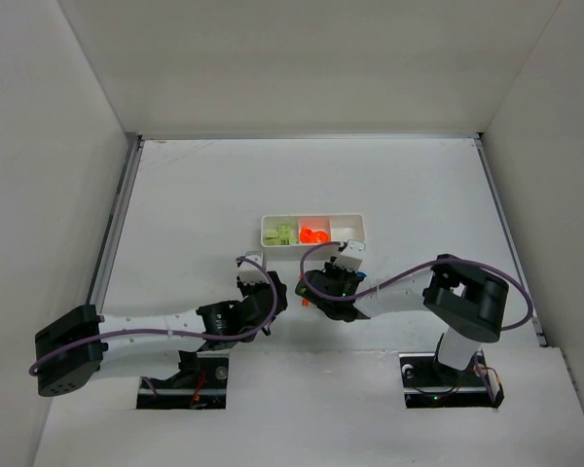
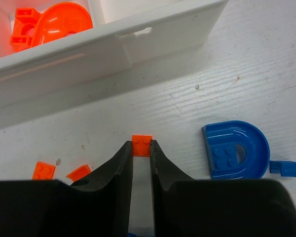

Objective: Sort the legos into containers by color

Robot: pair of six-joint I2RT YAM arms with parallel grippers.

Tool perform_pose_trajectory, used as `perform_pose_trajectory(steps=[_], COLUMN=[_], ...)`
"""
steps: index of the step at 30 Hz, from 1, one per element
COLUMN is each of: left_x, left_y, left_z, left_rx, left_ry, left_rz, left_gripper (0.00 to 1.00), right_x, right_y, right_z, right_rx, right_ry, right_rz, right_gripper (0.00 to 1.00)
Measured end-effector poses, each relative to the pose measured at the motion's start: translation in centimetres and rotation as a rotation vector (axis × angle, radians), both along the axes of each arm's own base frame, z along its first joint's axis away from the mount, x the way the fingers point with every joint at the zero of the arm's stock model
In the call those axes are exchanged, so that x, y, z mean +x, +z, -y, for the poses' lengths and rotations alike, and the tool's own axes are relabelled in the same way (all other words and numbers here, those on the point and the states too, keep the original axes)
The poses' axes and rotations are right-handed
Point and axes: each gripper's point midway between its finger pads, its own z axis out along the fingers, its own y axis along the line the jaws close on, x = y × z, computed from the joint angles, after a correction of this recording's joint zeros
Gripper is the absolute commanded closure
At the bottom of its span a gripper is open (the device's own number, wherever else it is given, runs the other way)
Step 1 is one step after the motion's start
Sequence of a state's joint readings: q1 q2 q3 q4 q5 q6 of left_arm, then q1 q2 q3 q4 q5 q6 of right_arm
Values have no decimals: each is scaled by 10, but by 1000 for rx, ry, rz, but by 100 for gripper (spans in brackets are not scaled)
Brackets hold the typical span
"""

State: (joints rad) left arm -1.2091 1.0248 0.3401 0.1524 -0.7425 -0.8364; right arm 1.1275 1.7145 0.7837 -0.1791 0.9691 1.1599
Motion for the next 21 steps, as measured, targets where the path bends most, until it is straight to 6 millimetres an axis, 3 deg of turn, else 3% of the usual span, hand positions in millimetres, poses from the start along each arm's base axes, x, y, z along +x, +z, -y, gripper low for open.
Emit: perform_pose_trajectory(steps=[9,21], left_x=[-10,-28], left_y=[-22,-33], left_z=[6,37], left_rx=[87,148], left_ry=[-44,-135], left_rz=[-32,-47], left_gripper=[55,54], right_x=[-20,-29], right_y=[13,65], right_z=[-5,-18], right_rx=[11,93], right_ry=[73,159], right_rz=[-10,50], right_gripper=[81,80])
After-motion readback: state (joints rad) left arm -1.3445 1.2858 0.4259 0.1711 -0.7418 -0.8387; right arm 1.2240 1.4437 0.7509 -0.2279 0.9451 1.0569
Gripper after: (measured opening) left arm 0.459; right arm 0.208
